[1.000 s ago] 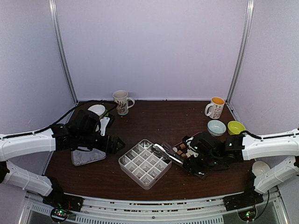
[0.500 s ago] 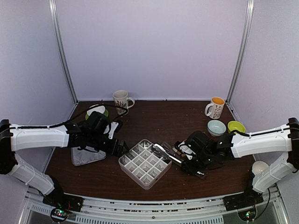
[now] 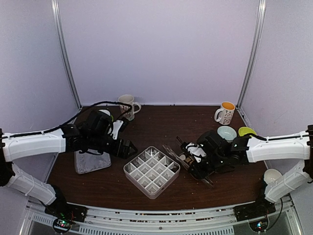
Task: Pack the chocolate
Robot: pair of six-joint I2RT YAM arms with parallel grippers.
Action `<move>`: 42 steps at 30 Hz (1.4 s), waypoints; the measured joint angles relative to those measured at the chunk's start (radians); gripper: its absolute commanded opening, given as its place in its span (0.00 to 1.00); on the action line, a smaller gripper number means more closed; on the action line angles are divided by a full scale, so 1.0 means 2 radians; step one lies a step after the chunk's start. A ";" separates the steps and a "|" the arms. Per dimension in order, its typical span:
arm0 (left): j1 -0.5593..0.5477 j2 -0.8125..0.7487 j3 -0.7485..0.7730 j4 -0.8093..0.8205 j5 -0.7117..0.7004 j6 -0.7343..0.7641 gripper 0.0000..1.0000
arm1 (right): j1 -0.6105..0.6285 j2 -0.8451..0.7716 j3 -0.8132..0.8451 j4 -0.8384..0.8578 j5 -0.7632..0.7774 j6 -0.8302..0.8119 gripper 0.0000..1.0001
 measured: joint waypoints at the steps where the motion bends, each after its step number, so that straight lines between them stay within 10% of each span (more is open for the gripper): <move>1: -0.004 -0.005 0.004 0.002 0.002 -0.003 0.86 | 0.000 -0.010 0.000 0.001 0.000 0.002 0.00; 21: -0.024 0.048 0.027 -0.039 -0.056 -0.020 0.85 | -0.022 0.003 -0.011 -0.025 0.103 0.113 0.24; 34: -0.024 0.044 0.027 -0.040 -0.056 -0.020 0.85 | -0.025 -0.044 -0.034 -0.011 0.109 0.127 0.93; 42: -0.024 0.043 0.026 -0.038 -0.056 -0.021 0.86 | -0.033 -0.029 -0.040 -0.011 0.095 0.105 0.76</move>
